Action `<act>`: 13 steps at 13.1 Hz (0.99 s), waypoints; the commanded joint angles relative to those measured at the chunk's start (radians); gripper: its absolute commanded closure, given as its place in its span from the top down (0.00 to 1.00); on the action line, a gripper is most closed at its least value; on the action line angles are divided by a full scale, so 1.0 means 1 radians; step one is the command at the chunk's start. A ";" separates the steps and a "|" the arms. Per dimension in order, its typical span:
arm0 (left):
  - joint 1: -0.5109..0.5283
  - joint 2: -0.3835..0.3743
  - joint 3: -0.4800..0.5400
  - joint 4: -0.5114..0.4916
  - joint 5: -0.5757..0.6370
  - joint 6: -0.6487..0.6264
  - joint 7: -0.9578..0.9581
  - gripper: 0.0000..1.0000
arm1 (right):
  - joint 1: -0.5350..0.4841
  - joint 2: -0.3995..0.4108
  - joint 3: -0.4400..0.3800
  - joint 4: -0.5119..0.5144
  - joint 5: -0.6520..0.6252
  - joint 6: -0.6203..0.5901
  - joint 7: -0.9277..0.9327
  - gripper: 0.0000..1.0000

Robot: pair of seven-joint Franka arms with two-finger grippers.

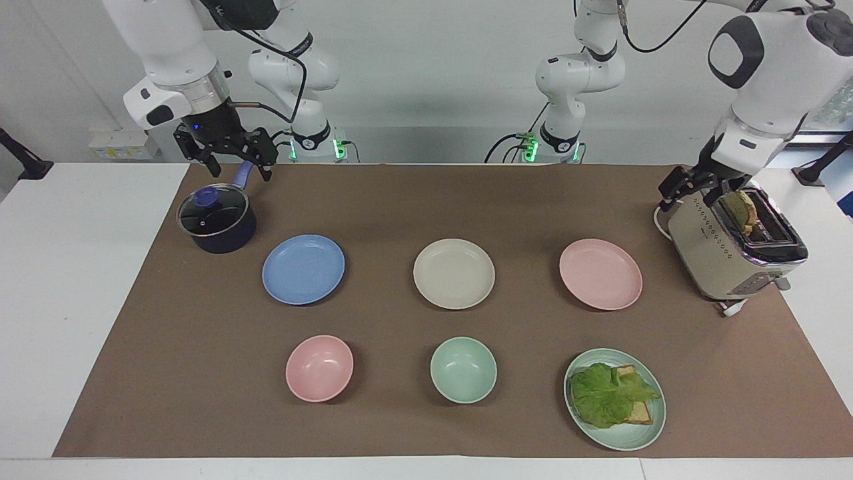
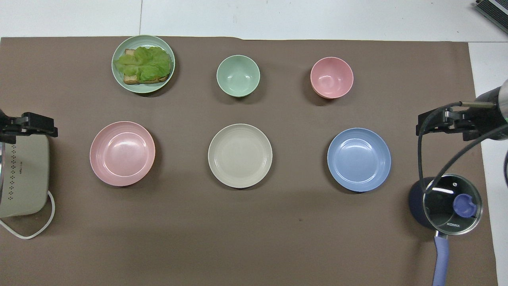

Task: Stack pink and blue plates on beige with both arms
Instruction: 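Reach the left gripper to the rim of the pink plate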

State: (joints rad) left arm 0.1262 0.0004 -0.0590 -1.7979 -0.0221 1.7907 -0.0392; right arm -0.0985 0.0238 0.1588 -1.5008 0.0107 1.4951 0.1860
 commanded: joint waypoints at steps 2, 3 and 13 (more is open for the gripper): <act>0.012 0.059 -0.008 -0.248 0.004 0.287 -0.002 1.00 | -0.010 0.001 0.005 -0.001 0.003 0.011 -0.017 1.00; 0.009 0.108 -0.008 -0.268 0.004 0.330 0.002 1.00 | -0.010 -0.001 0.005 -0.001 0.003 0.010 -0.017 1.00; -0.003 0.159 -0.010 -0.340 0.002 0.361 -0.143 1.00 | -0.010 -0.002 0.005 -0.016 0.005 0.040 -0.016 1.00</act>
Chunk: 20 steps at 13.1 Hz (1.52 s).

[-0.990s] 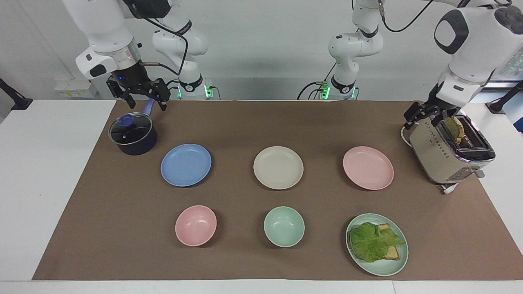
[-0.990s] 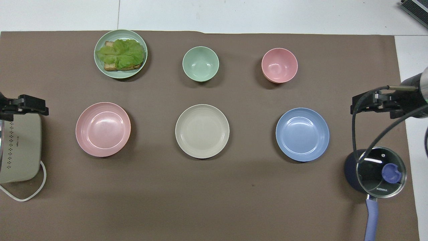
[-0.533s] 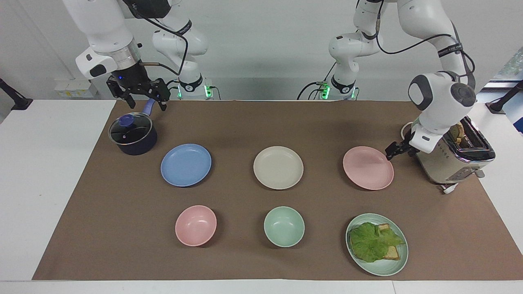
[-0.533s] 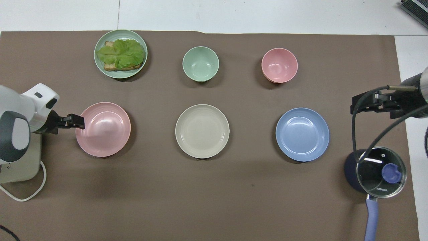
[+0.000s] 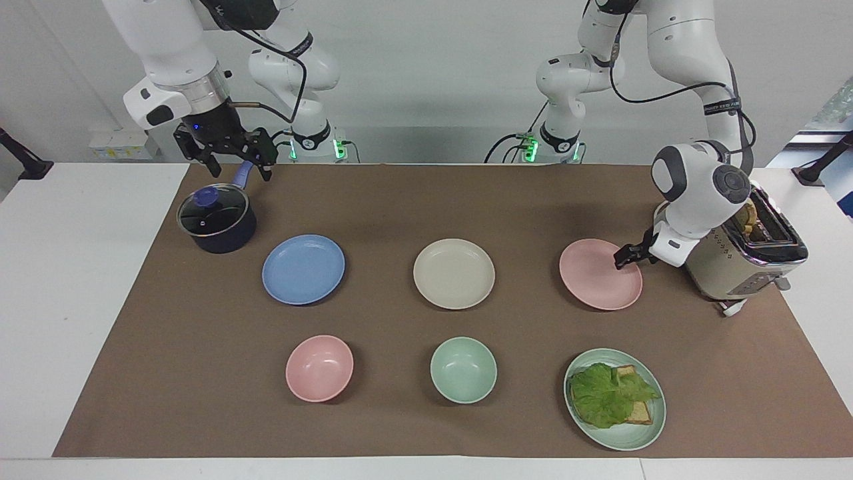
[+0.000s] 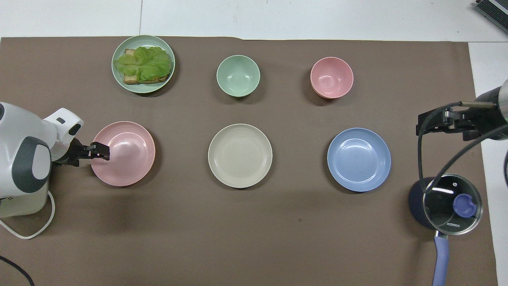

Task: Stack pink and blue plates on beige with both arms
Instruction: 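Reach the left gripper to the rim of the pink plate, then lift the pink plate with the left gripper onto the beige plate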

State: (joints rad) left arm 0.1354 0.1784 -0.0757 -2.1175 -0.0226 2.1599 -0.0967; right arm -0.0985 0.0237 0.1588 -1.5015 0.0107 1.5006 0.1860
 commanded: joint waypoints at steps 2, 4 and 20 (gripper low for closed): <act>-0.013 -0.023 0.007 -0.030 0.003 -0.008 -0.126 0.48 | -0.010 -0.013 0.005 -0.032 0.005 0.050 -0.016 1.00; -0.016 -0.028 0.007 -0.042 0.003 0.002 -0.133 0.29 | -0.010 -0.015 0.005 -0.034 0.005 0.052 -0.020 1.00; -0.242 -0.066 -0.035 0.281 -0.167 -0.433 -0.380 0.00 | -0.038 -0.027 0.005 -0.091 0.005 0.113 -0.068 1.00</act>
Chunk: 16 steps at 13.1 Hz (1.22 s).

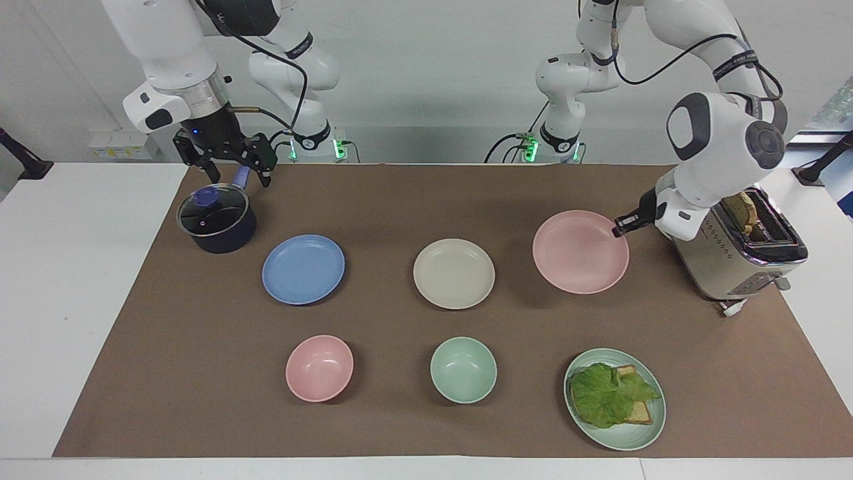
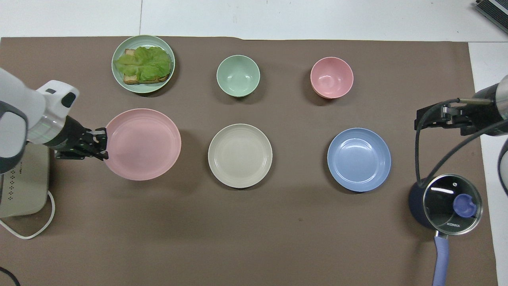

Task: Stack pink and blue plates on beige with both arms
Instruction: 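Lift the pink plate with the left gripper onto the beige plate, then release the pink plate with the left gripper while the right gripper grasps the blue plate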

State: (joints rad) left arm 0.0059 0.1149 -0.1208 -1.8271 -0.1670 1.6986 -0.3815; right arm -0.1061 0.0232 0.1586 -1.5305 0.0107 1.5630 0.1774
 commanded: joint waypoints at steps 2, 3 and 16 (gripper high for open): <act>-0.263 0.009 0.010 -0.041 -0.032 0.116 -0.181 0.00 | -0.055 -0.034 0.004 -0.124 0.005 0.095 -0.099 1.00; -0.294 0.017 0.010 -0.067 -0.037 0.174 -0.210 0.00 | -0.059 -0.031 0.004 -0.152 0.005 0.127 -0.117 1.00; -0.240 0.080 0.043 -0.135 0.022 0.328 -0.109 1.00 | -0.124 0.104 0.004 -0.537 0.181 0.648 -0.288 1.00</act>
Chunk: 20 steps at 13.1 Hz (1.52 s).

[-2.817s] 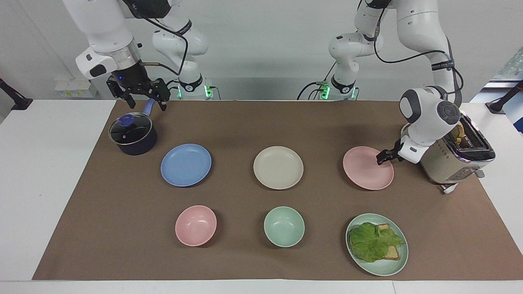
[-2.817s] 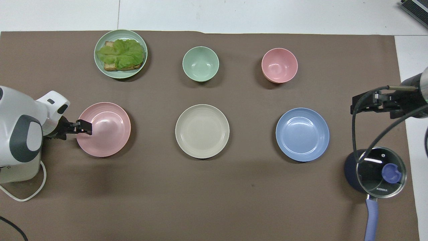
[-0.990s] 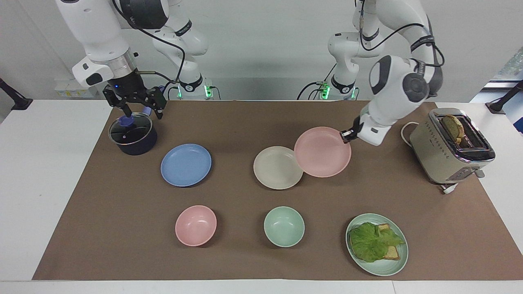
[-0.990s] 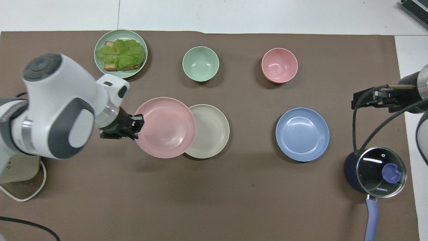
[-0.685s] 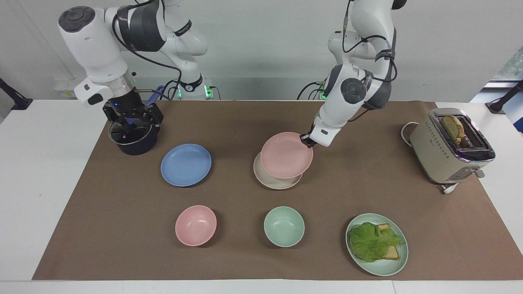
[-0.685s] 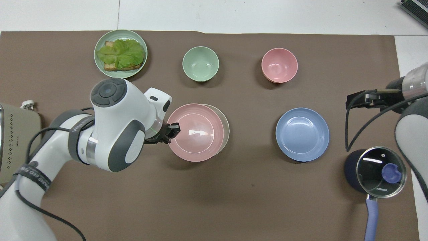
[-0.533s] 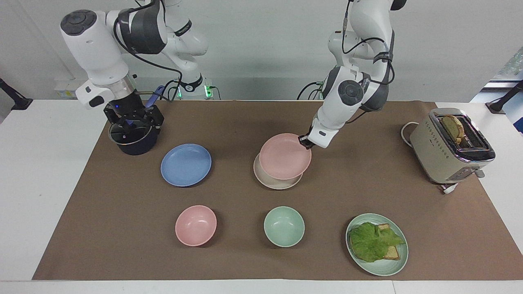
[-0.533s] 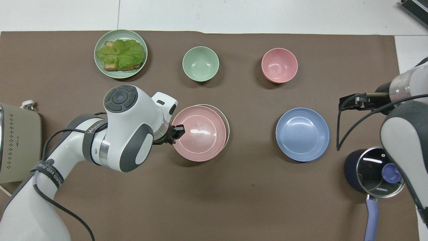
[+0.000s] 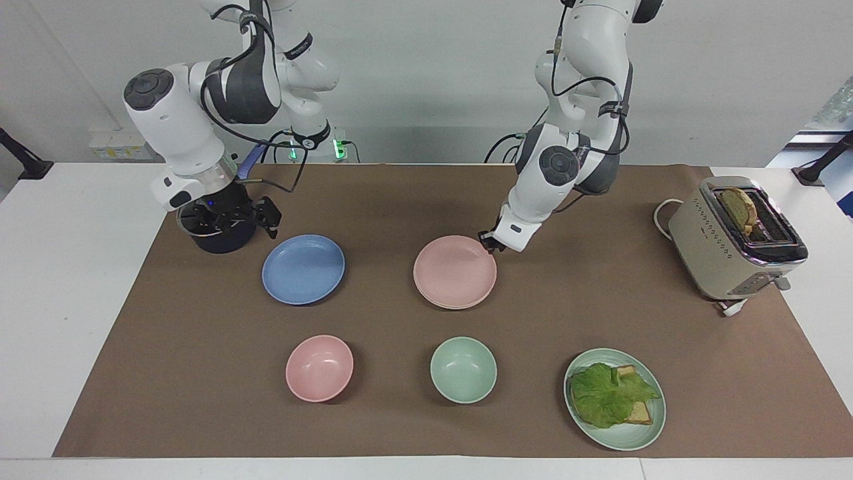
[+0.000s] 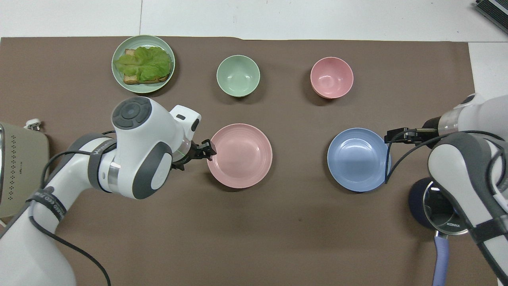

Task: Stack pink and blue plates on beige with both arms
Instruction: 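Release the pink plate with the left gripper while the right gripper grasps the blue plate, then carry the blue plate with the right gripper onto the pink plate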

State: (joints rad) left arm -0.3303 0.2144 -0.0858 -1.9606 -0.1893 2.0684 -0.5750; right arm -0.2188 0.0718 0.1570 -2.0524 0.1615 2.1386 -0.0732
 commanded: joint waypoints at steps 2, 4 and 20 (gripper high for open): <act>0.202 -0.029 0.011 0.015 0.102 -0.039 0.251 1.00 | -0.011 0.091 0.007 -0.049 0.030 0.142 -0.065 1.00; 0.287 -0.047 0.011 0.087 0.154 -0.063 0.377 1.00 | -0.034 0.094 0.006 -0.122 0.030 0.242 -0.100 1.00; 0.398 -0.171 0.012 0.416 0.163 -0.395 0.569 1.00 | -0.068 0.065 0.007 -0.079 0.141 0.048 -0.261 0.00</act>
State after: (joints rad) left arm 0.0559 0.0478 -0.0727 -1.5492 -0.0418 1.6919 -0.0157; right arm -0.2834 0.1588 0.1565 -2.1800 0.2713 2.2570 -0.3171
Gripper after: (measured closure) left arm 0.000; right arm 0.952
